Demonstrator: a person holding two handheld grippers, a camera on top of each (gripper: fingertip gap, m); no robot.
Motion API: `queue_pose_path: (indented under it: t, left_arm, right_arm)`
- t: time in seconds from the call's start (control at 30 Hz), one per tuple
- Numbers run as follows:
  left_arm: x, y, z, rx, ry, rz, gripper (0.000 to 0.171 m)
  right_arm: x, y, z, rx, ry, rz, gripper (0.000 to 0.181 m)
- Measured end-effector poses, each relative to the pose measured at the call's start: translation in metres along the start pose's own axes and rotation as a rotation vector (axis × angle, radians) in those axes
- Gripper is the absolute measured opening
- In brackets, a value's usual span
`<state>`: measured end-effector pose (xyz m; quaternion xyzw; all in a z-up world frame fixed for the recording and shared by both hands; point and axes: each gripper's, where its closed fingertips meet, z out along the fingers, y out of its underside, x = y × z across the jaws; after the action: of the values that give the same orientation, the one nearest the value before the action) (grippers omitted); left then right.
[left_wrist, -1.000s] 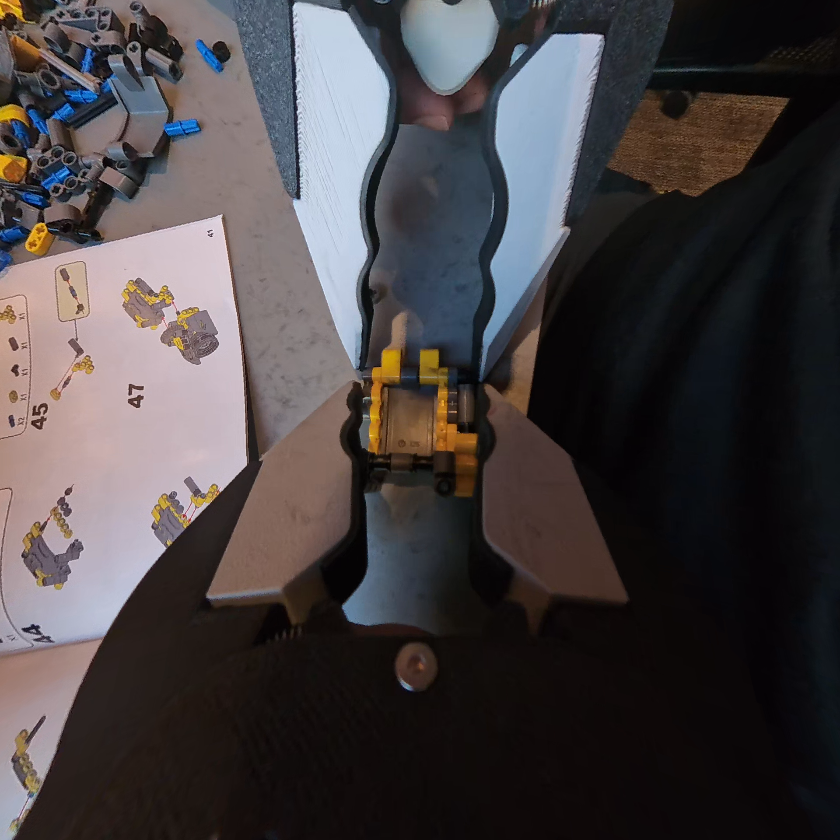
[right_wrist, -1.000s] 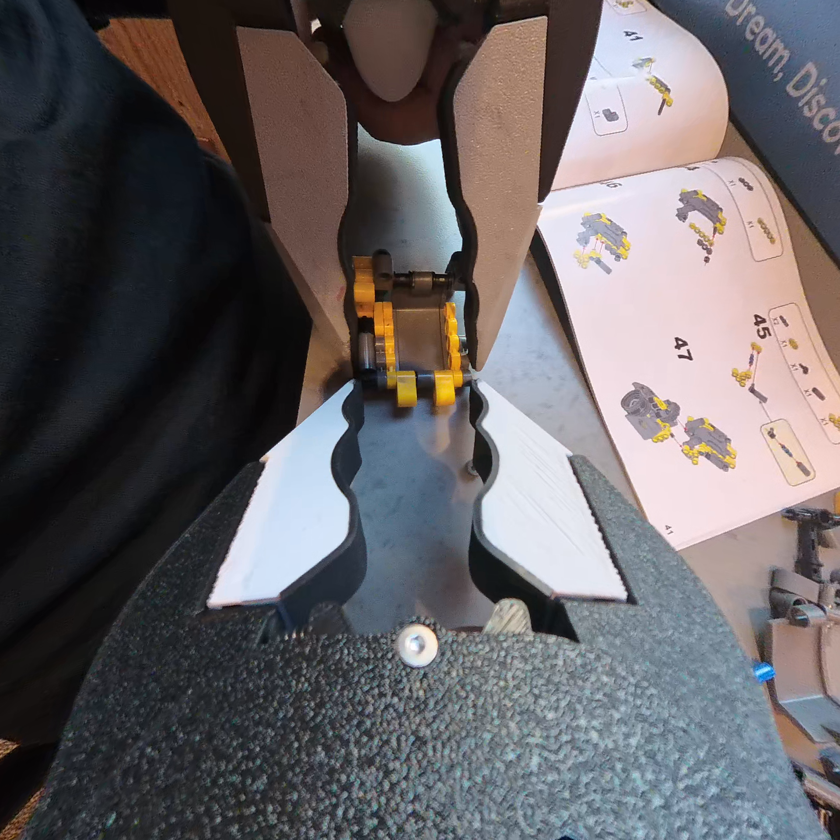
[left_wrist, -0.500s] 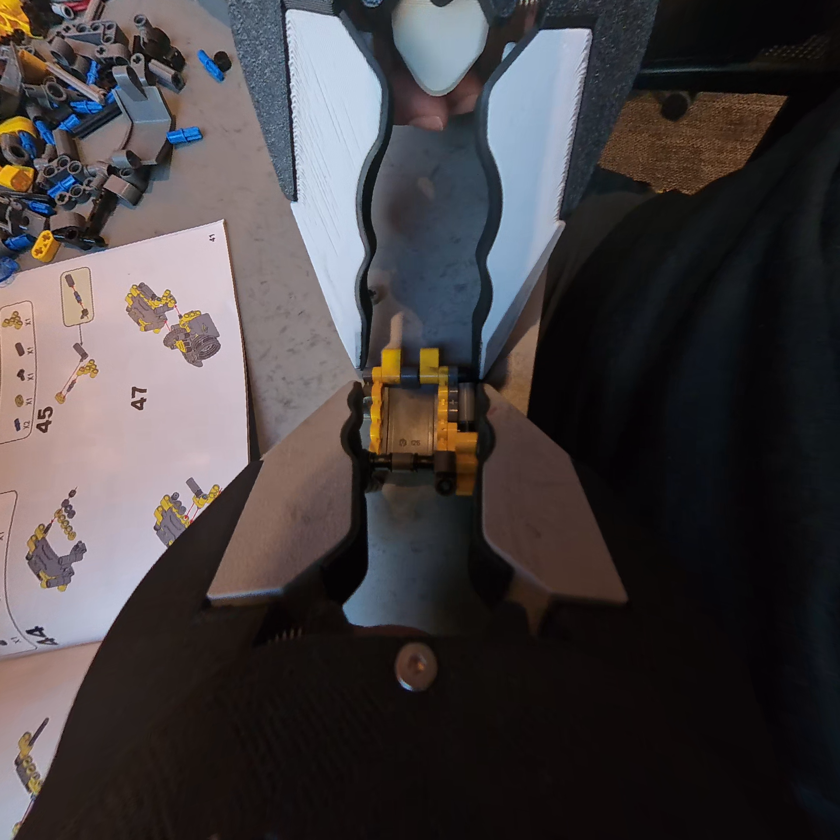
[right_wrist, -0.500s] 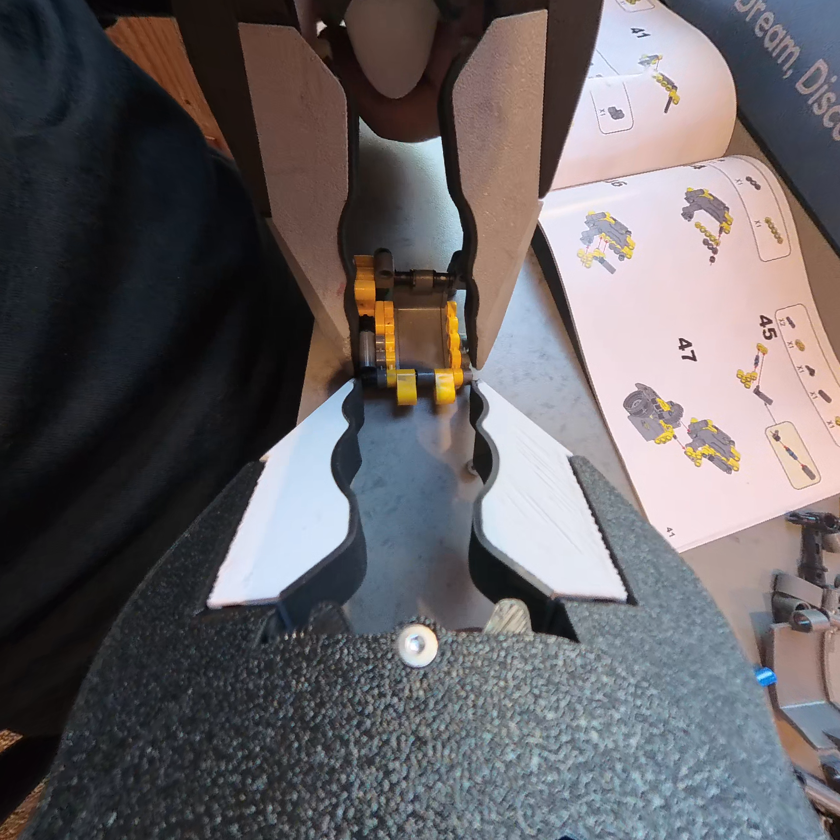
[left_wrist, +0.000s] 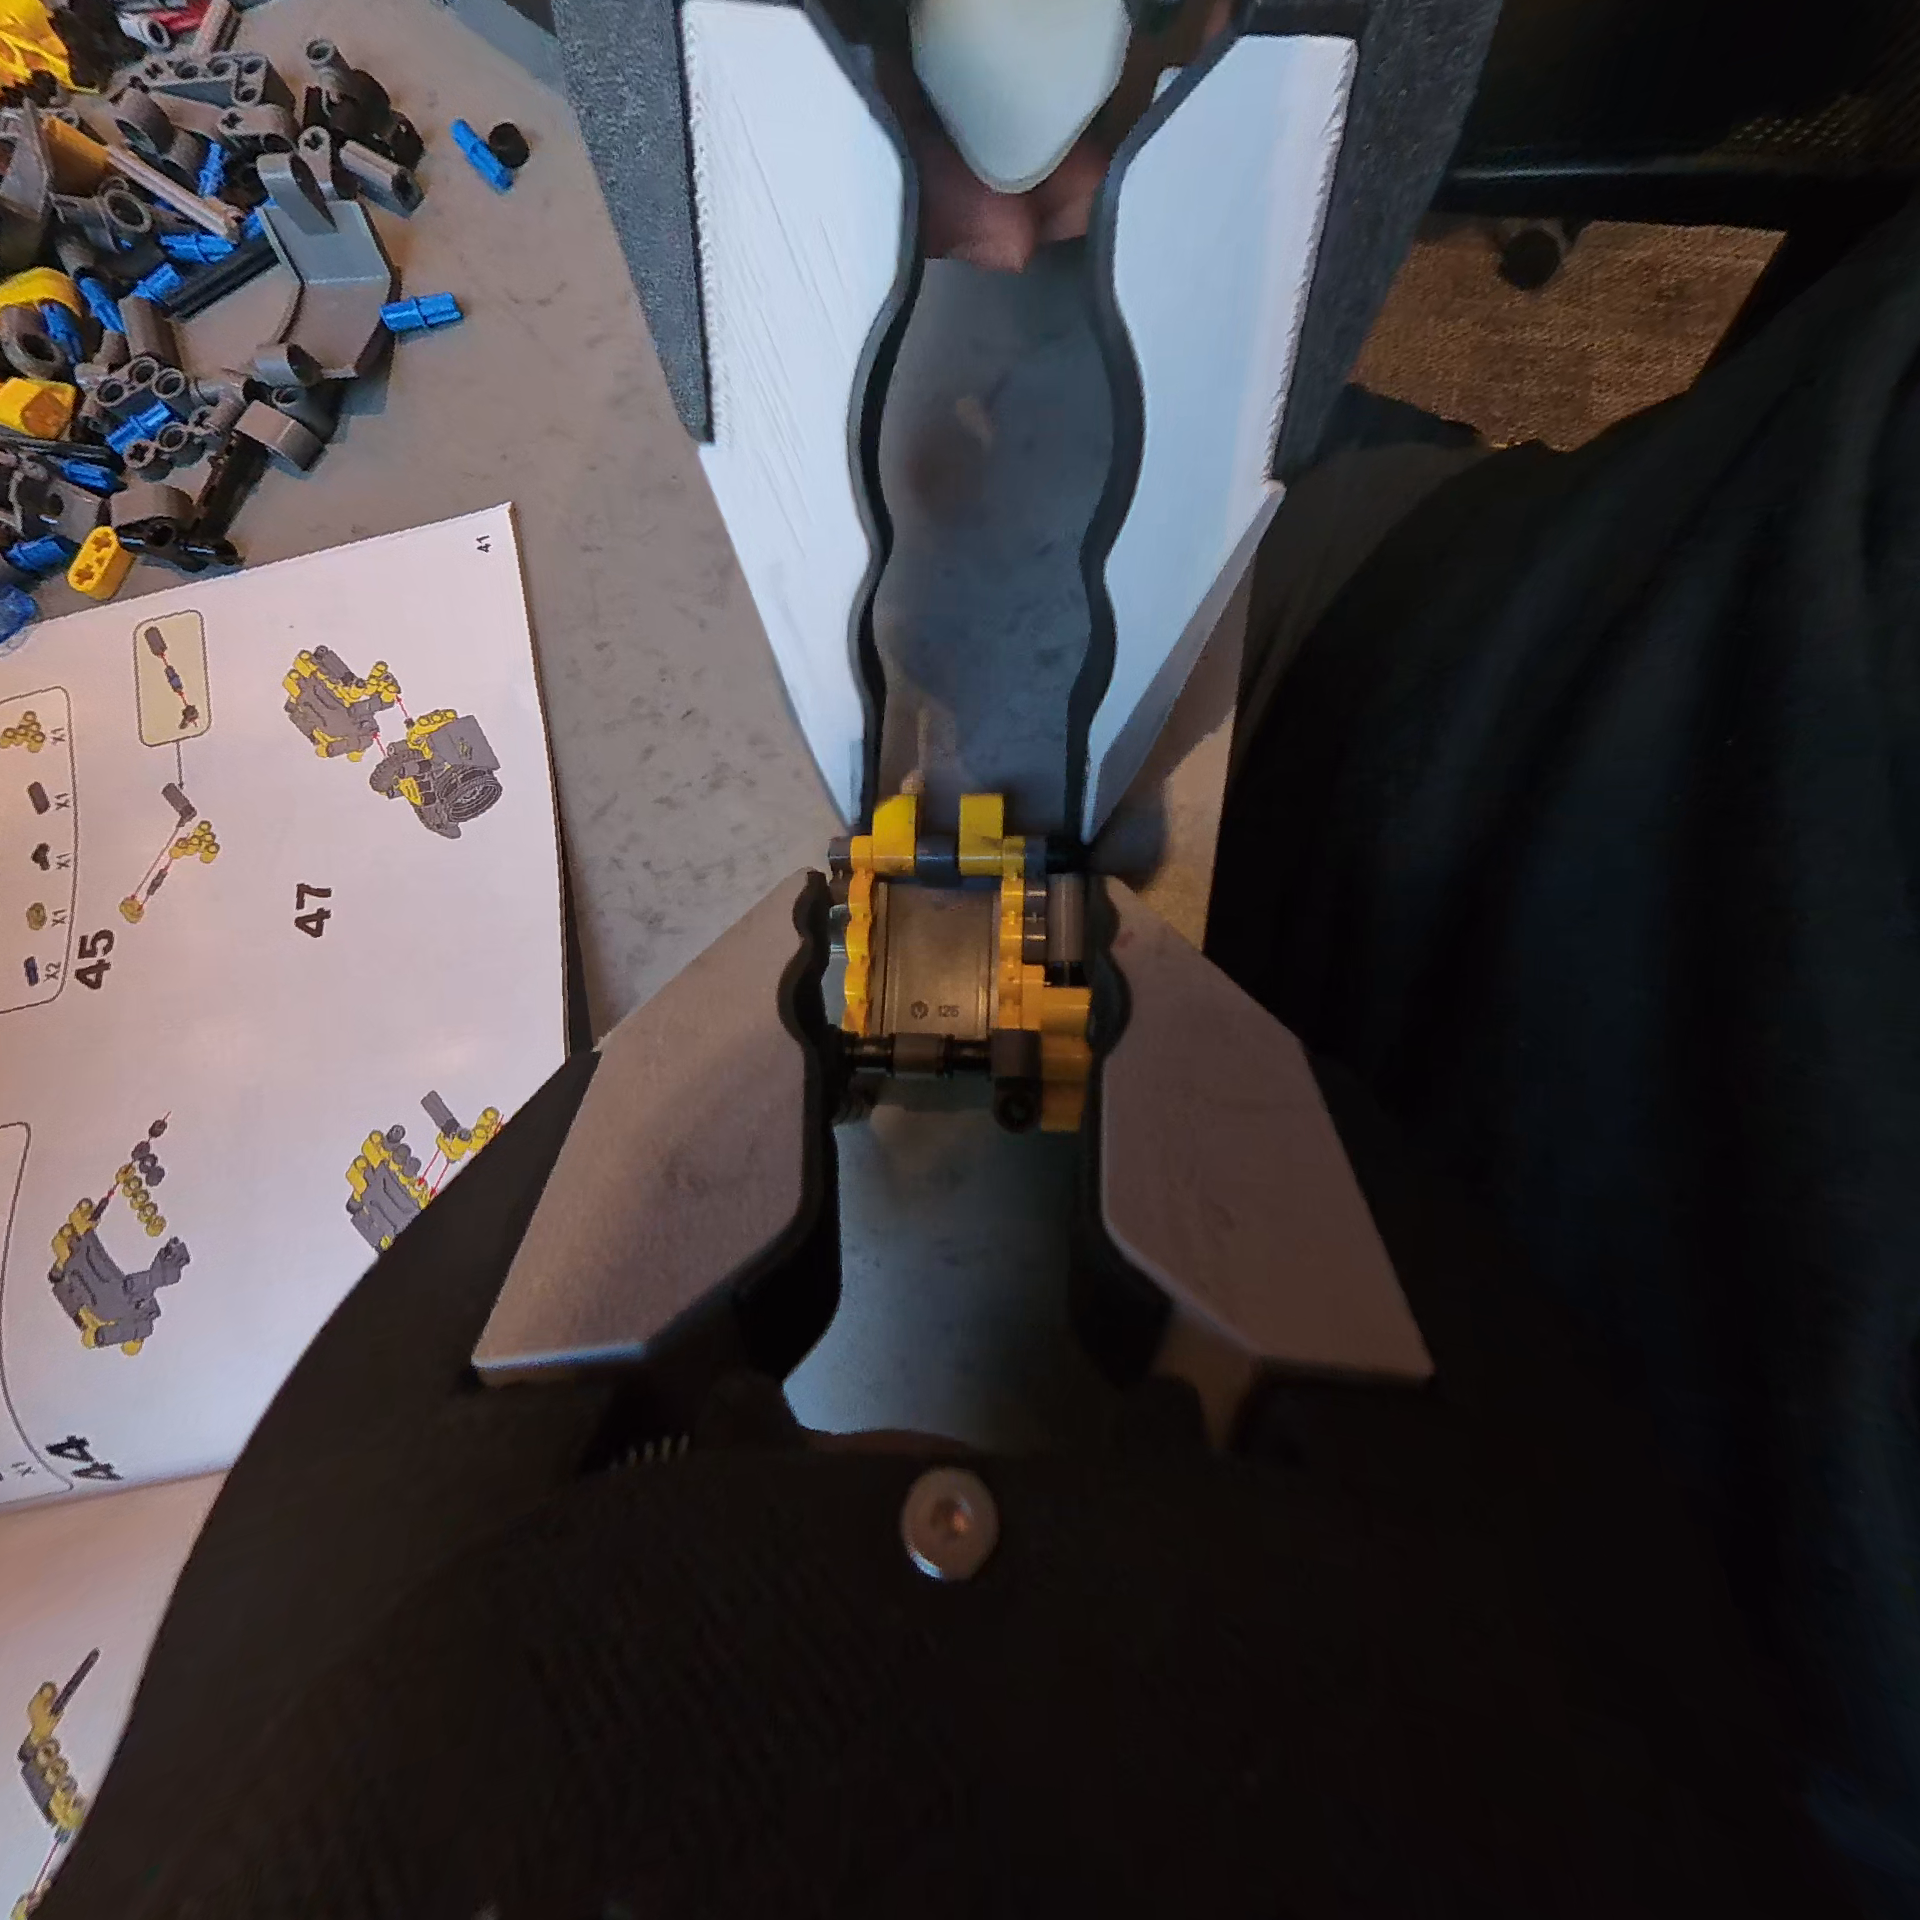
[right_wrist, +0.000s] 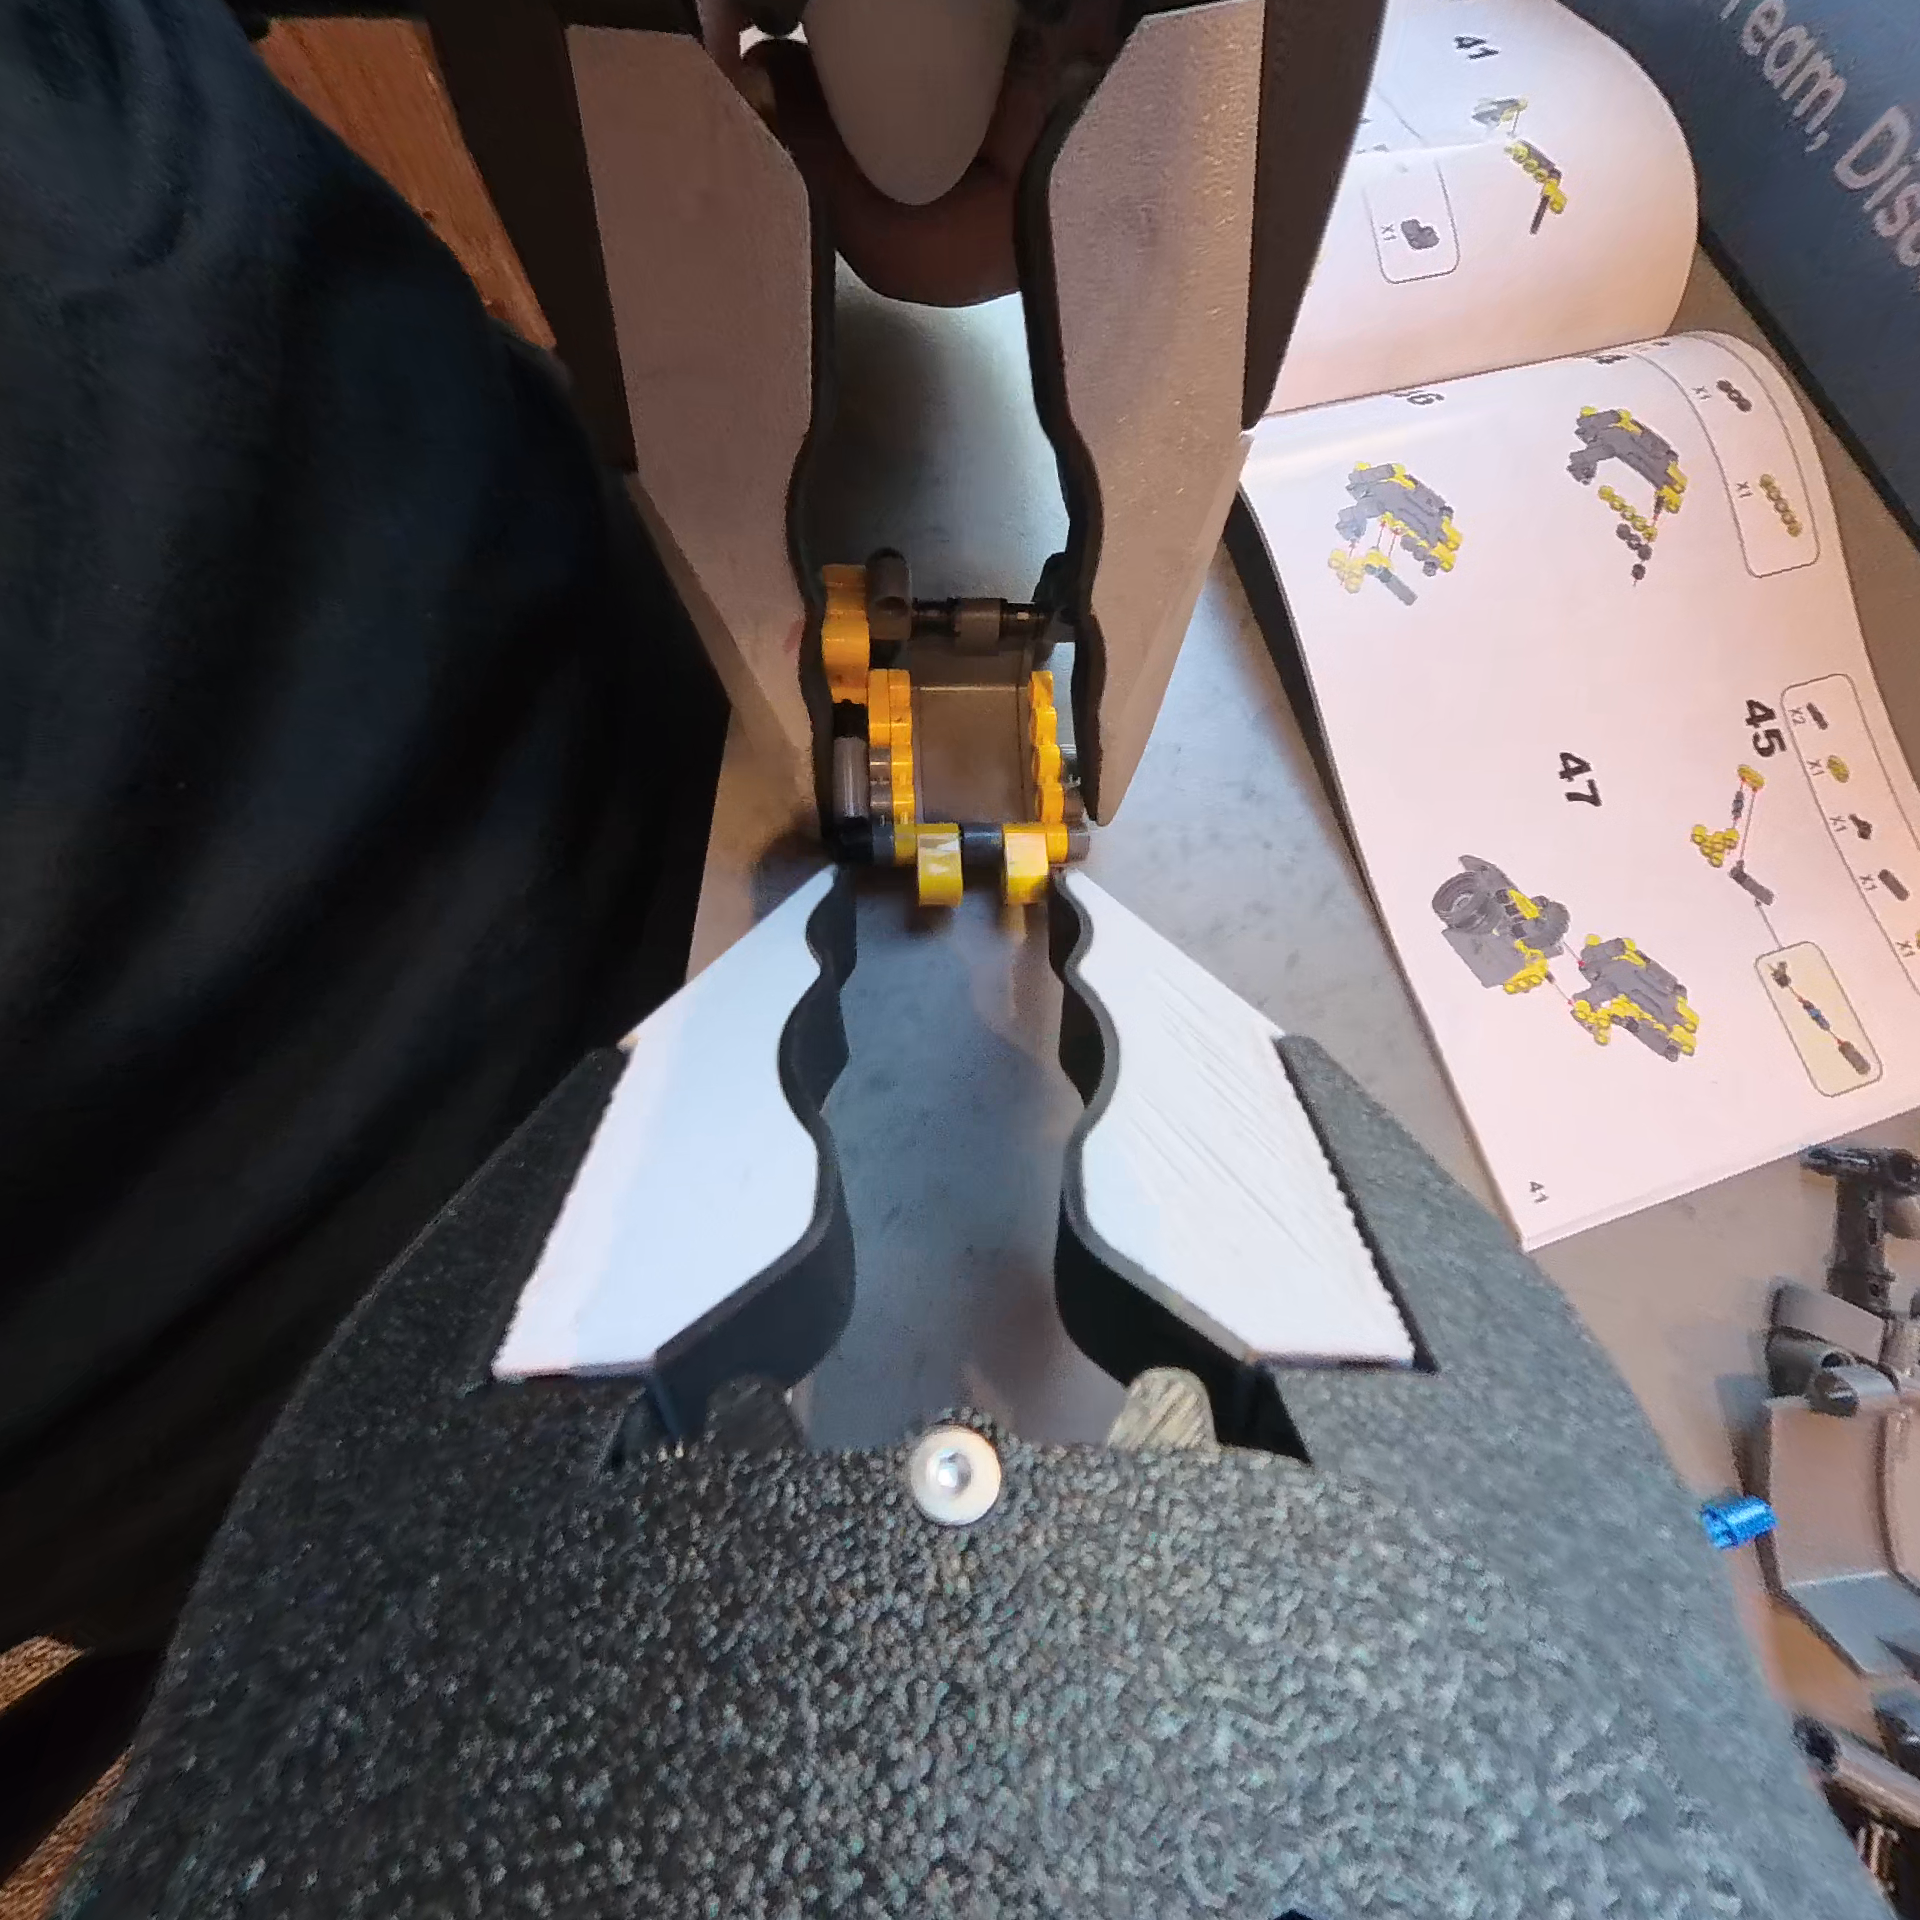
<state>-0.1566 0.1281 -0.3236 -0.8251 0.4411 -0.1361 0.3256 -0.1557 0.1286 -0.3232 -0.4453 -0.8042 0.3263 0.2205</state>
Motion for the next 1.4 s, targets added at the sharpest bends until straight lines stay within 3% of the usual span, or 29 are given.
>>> queue_pose_path:
  t: [0.2, 0.8, 1.27, 1.4]
  left_arm:
    - [0.0003, -0.0004, 0.0005, -0.002, 0.007, 0.005, 0.046]
    - [0.0017, -0.0029, 0.0033, 0.029, 0.042, 0.018, 0.046]
    - [0.0009, -0.0032, 0.0016, 0.024, -0.004, 0.019, 0.046]
    - [-0.0016, -0.0013, -0.0013, -0.009, -0.040, 0.038, 0.052]
  right_arm:
    - [0.0029, -0.0006, 0.0013, 0.005, 0.002, 0.017, 0.043]
    - [-0.0003, -0.0028, 0.0035, 0.001, -0.025, -0.016, 0.041]
    - [-0.0011, -0.0016, 0.0030, -0.001, -0.036, 0.000, 0.036]
    - [0.0026, -0.0011, 0.0018, 0.005, -0.009, 0.007, 0.043]
